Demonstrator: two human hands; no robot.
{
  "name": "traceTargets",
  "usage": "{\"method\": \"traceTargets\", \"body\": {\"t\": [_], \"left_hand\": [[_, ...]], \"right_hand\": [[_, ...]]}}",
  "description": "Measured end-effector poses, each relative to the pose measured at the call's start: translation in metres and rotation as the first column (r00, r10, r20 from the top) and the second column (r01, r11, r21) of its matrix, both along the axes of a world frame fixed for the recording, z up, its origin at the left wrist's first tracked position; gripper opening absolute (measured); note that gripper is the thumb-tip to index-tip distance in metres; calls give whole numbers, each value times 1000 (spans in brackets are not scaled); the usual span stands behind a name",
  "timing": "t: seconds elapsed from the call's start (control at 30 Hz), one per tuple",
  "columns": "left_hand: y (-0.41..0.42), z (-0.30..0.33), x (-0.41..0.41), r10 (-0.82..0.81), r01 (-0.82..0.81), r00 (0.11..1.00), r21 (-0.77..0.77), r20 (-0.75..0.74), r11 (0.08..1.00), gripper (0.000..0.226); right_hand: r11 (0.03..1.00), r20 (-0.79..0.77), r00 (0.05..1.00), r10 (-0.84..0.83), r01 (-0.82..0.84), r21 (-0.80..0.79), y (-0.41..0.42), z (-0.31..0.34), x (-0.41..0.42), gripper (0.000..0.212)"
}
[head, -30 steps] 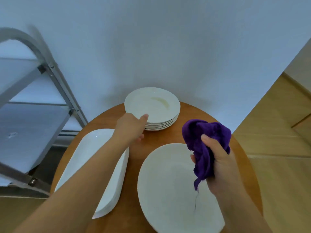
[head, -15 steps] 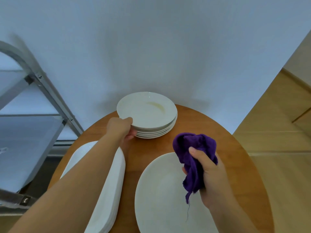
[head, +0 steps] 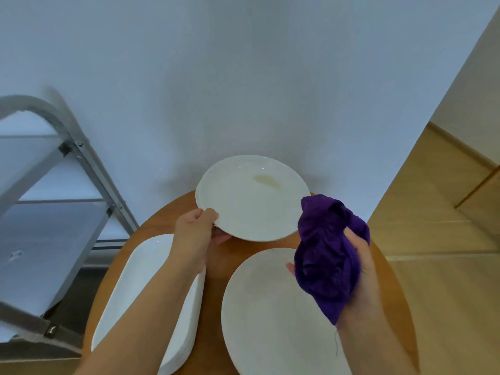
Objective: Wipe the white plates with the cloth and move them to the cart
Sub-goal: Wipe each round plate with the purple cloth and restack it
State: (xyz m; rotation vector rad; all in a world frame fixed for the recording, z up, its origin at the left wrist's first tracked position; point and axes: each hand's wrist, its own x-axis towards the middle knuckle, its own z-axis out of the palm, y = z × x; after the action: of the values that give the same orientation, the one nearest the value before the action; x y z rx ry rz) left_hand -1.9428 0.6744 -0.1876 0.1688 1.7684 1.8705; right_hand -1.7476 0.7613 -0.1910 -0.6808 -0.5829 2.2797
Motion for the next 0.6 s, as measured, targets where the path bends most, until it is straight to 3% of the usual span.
{"method": "traceTargets", "body": {"t": [0.1,0.2,0.27,0.3,0.4,0.5,0.6], "left_hand": [[-26,14,41,-69,70,998,32,-8,997,18],[-55,19,84,-107,107,994,-2,-29,994,18],[-75,17,113,-90,89,995,-26,-42,996,19],[-85,17,128,-83,81,995,-36,-47,996,19],[-110,15,165,-106,103,993,-59,-46,993,22],[-132,17,181,-170,172,980,-18,109,985,48],[-153,22,184,-299,295,902,62,311,954,73]], "right_hand": [[999,-20,1000,12,-11,48,-10,17,12,35],[989,49,998,-37,29,142,-26,26,33,18],[980,185,980,-75,38,195,-40,23,49,55],[976,264,959,-102,46,212,-47,21,57,64],[957,410,887,-212,105,270,-70,16,82,54],[941,449,853,-266,128,313,-84,17,111,35],[939,507,837,-207,24,343,-97,26,137,48]]}}
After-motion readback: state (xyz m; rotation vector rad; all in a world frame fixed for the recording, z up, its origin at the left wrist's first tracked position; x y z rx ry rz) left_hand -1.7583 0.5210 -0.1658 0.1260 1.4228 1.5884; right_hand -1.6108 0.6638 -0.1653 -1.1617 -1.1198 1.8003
